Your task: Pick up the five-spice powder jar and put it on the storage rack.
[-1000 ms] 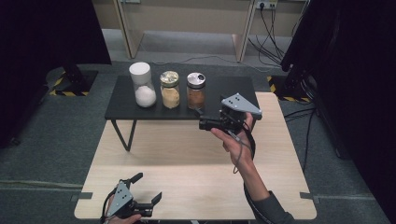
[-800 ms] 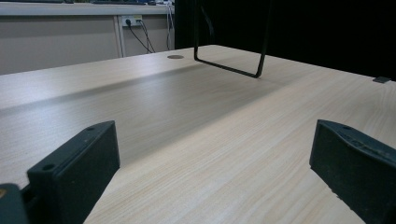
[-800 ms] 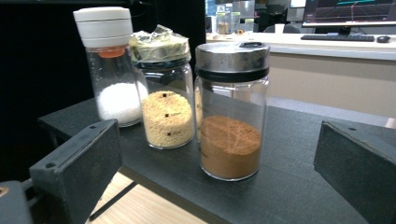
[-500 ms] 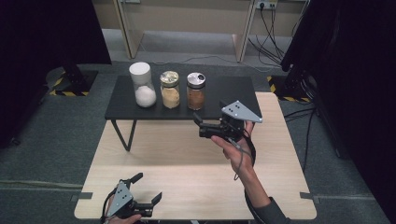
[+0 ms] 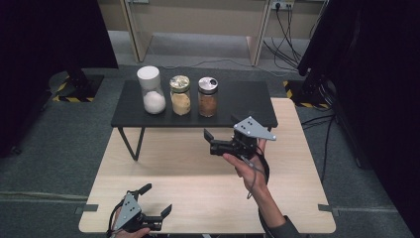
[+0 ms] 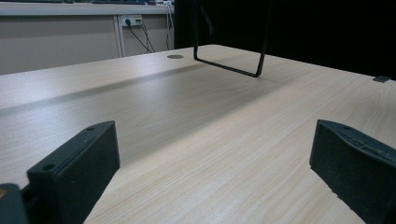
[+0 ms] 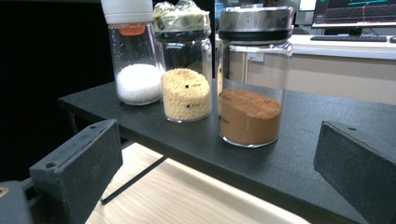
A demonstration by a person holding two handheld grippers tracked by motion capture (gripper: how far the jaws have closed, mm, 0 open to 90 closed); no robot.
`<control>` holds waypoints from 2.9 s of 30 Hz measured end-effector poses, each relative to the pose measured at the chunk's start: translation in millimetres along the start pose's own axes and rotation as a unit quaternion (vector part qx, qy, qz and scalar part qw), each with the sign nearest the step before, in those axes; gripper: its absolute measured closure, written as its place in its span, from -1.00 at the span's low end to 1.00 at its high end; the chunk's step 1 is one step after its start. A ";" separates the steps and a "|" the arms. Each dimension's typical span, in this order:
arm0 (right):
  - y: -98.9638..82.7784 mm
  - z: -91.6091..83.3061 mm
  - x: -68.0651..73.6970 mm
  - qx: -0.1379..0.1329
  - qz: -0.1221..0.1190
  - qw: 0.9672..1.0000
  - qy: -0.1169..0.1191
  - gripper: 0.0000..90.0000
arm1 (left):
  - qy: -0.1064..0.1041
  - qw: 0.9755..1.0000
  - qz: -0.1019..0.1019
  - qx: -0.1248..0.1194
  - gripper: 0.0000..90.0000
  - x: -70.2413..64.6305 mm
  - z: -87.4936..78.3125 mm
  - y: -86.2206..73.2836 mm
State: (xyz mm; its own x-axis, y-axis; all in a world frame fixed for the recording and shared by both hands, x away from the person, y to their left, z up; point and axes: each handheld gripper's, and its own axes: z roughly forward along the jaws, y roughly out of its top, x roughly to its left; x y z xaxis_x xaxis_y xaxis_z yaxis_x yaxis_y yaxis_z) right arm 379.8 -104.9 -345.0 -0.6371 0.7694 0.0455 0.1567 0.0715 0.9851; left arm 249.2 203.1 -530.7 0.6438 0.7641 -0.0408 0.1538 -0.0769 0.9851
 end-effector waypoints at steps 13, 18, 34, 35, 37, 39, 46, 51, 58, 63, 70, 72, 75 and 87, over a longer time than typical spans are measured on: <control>-11.2 -5.4 7.0 -0.004 -0.002 1.000 0.010 -0.97 | 0.000 1.000 0.000 -0.001 -0.98 -0.2 -0.1 0.1; -18.2 -6.8 10.4 -0.004 -0.003 1.000 0.012 -0.97 | 0.000 1.000 0.000 -0.001 -0.98 -0.1 0.0 0.1; -46.0 -13.8 23.5 -0.007 -0.012 1.000 0.020 -0.97 | 0.001 1.000 -0.001 -0.001 -0.98 0.4 -0.1 0.1; -47.9 -14.3 24.2 -0.007 -0.013 1.000 0.020 -0.97 | 0.001 1.000 -0.001 -0.001 -0.98 0.4 -0.2 0.1; -51.8 -14.8 25.3 -0.006 -0.013 1.000 0.021 -0.97 | 0.001 1.000 -0.001 -0.001 -0.98 0.4 -0.2 0.2; -55.8 -15.3 26.3 -0.006 -0.011 1.000 0.022 -0.97 | 0.001 1.000 0.000 -0.001 -0.98 0.3 -0.3 0.3; -71.4 -15.8 29.0 0.000 -0.009 1.000 0.021 -0.97 | 0.001 1.000 -0.001 -0.001 -0.98 0.5 -0.3 0.2; -79.5 -16.7 30.9 -0.001 -0.007 1.000 0.025 -0.97 | 0.002 1.000 -0.001 -0.002 -0.98 0.6 -0.3 0.2; -92.9 -20.0 34.4 0.007 -0.006 0.999 0.033 -0.97 | 0.001 1.000 -0.001 -0.001 -0.98 0.5 -0.1 0.1; -101.2 -21.8 35.8 0.014 -0.005 0.999 0.038 -0.97 | 0.002 1.000 -0.001 -0.003 -0.98 0.3 -0.8 0.8; -114.8 -25.0 35.6 0.024 -0.001 0.999 0.039 -0.97 | 0.000 1.000 0.000 -0.003 -0.98 -0.2 -1.0 1.0; -118.1 -24.9 35.6 0.026 0.001 0.999 0.039 -0.97 | 0.001 1.000 -0.001 -0.003 -0.98 0.0 -0.9 0.9; -122.2 -24.7 37.4 0.030 0.001 0.999 0.042 -0.97 | 0.001 1.000 0.000 -0.003 -0.98 -0.1 -1.1 1.1; -145.0 -25.7 42.3 0.047 0.001 0.998 0.047 -0.97 | 0.001 1.000 -0.001 -0.004 -0.98 0.3 -1.1 1.3</control>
State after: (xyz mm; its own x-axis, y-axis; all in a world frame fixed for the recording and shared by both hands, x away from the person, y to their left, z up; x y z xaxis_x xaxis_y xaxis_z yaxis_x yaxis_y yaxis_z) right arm 310.7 -99.0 -481.7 -0.7041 0.7069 0.0669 0.2251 0.1328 0.9653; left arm 248.7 203.9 -529.3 0.6421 0.7654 -0.0420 0.1492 -0.0710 0.9863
